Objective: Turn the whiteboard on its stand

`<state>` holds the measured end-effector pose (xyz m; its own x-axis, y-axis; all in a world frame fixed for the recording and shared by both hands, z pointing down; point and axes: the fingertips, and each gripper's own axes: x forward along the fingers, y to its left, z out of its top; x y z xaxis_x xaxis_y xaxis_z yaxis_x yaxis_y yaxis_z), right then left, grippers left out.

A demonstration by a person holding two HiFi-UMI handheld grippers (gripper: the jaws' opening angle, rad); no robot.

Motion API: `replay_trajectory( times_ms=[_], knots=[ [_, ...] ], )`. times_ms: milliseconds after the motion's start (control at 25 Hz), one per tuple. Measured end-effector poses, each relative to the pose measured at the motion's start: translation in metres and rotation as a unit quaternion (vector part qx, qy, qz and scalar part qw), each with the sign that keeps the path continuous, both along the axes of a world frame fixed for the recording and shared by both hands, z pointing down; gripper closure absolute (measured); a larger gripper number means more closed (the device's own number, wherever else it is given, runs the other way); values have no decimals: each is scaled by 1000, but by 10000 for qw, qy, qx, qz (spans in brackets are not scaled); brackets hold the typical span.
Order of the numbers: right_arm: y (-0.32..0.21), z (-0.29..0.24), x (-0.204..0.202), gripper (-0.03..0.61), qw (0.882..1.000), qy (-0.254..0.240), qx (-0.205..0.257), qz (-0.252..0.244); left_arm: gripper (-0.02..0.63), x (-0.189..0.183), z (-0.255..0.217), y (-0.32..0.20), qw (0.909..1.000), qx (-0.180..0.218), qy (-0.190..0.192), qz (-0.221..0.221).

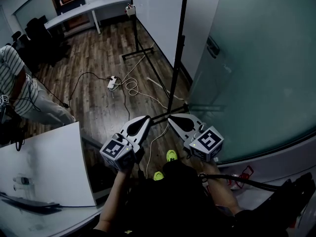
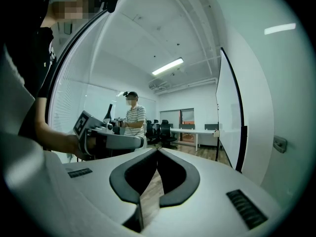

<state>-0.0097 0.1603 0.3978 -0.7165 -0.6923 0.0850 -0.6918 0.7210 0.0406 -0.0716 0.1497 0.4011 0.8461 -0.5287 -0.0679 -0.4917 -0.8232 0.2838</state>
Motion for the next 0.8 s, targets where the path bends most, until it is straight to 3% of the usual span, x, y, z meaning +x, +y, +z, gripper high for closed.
replay_trajectory(
  times_ms=[600, 800],
  knots=[
    [-49, -7, 20, 568, 9995, 99, 43, 295, 620, 8, 4, -35, 10000, 40, 5, -64],
    [-74, 4, 36, 568, 9990, 47, -157, 414, 620, 18, 2, -56, 9999, -46, -73, -77]
  ],
)
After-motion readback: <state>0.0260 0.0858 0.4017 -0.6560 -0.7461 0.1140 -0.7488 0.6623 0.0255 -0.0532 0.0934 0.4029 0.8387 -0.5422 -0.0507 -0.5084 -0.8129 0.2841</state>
